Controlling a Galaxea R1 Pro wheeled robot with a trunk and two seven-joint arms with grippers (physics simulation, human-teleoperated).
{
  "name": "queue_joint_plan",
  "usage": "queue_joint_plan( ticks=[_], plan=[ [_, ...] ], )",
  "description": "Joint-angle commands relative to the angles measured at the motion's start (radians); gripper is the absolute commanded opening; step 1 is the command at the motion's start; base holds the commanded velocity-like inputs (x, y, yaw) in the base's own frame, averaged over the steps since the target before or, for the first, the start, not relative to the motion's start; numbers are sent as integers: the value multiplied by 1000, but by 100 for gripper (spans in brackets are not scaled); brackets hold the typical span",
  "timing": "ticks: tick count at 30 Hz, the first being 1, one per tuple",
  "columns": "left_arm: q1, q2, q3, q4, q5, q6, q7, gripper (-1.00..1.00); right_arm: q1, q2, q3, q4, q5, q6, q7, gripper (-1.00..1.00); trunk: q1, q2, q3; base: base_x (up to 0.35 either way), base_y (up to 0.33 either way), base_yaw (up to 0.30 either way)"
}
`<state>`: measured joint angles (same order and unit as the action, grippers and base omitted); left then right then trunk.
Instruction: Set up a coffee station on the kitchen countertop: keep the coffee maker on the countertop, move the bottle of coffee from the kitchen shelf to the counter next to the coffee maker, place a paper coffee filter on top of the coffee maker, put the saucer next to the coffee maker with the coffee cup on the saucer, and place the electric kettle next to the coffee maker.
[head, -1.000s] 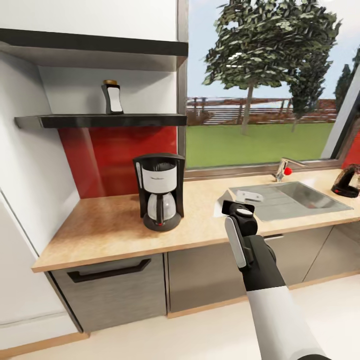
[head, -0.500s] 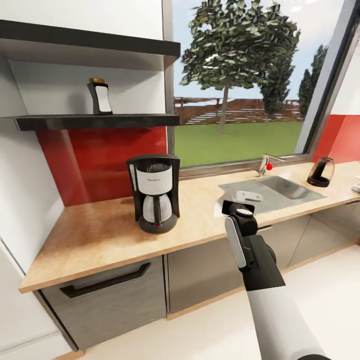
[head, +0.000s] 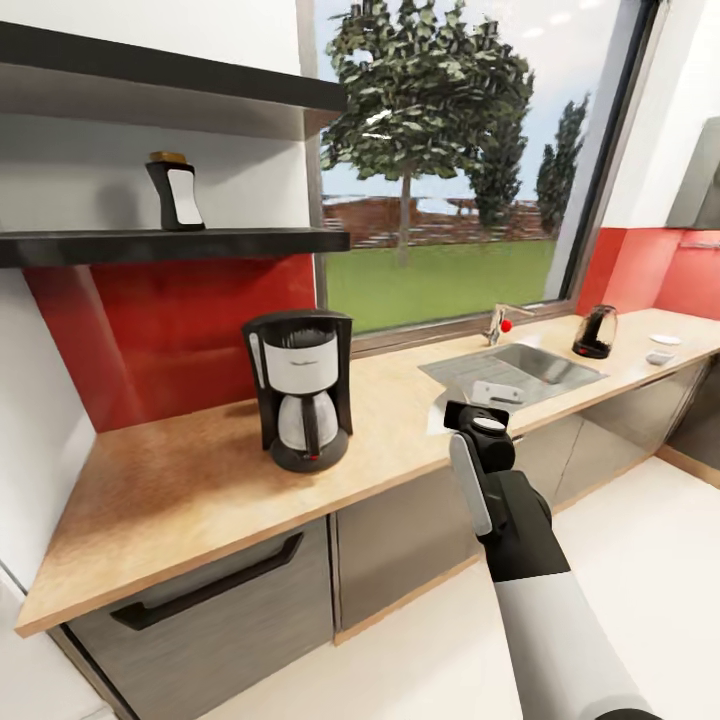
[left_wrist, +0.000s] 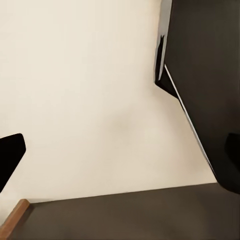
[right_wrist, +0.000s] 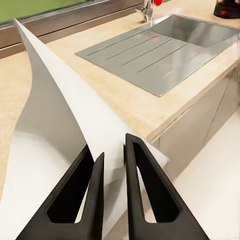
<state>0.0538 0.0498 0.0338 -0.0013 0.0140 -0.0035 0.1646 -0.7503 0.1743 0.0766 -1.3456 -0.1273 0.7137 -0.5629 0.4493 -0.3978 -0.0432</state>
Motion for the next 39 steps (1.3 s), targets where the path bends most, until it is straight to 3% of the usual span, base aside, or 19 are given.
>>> queue_joint_plan(
  ticks=[1,3,4,7,10,13,15,16,18,19,20,21,23,25,28,30,32,36,39],
  plan=[
    [0,0,3,0,1,0,1,100,-1,0,1,0,-14,0,-12,-100,1,-2,-2,0,335,-249],
    [2,2,3,0,0,1,2,100,-1,0,-12,0,-15,10,-12,-100,1,-2,-2,0,335,-143],
    [3,13,4,2,0,3,3,100,-1,0,-57,1,-22,58,-10,-100,1,-2,-2,0,319,-36],
    [5,24,3,5,-2,9,4,100,-1,0,-116,-3,-87,171,-8,-100,1,-2,-2,0,153,-15],
    [6,25,2,6,-3,13,5,100,-2,0,-127,-11,-178,248,-9,-100,1,-2,-2,0,33,-3],
    [6,26,1,6,-4,15,6,100,-8,0,-130,-17,-227,281,-14,-100,1,-2,-2,0,11,-1],
    [6,27,-1,6,-5,16,6,100,-48,0,-133,-6,-246,293,-79,-100,1,-2,-2,0,3,0],
    [6,26,-7,6,-6,15,4,100,-157,0,-140,50,-339,297,-358,-100,1,-2,-2,0,0,0],
    [6,26,-10,7,-6,12,3,100,-239,0,-141,130,-534,297,-541,-100,1,-2,-2,0,0,0],
    [6,26,-10,7,-6,11,3,100,-272,0,-142,179,-614,297,-605,-100,1,-2,-2,0,0,0],
    [6,27,-10,7,-7,11,3,100,-290,0,-142,206,-657,297,-635,-100,1,-2,-2,0,0,0],
    [6,26,-10,8,-7,9,3,100,-349,0,-143,289,-787,297,-711,-100,1,-2,-2,0,0,0],
    [6,26,-11,8,-8,8,3,100,-439,0,-144,398,-941,297,-790,-100,1,-2,-2,0,0,0],
    [6,26,-11,9,-8,7,3,100,-533,0,-160,501,-1024,296,-858,-100,1,-2,-2,0,0,0],
    [6,25,-12,9,-8,7,3,100,-646,0,-227,607,-1063,295,-921,-100,1,-2,-2,0,0,0],
    [6,25,-12,11,-8,6,3,100,-760,0,-350,692,-1075,296,-948,-100,1,-2,-2,0,0,0],
    [6,26,-11,12,-8,5,3,100,-832,0,-437,750,-1078,295,-954,-100,1,-2,-2,0,0,0],
    [6,28,-11,12,-8,3,3,100,-944,0,-565,810,-1081,294,-957,-100,1,-2,-2,0,0,0],
    [7,28,-11,13,-7,2,3,100,-978,0,-658,797,-1083,289,-957,-100,1,-2,-2,0,0,0]
  ],
)
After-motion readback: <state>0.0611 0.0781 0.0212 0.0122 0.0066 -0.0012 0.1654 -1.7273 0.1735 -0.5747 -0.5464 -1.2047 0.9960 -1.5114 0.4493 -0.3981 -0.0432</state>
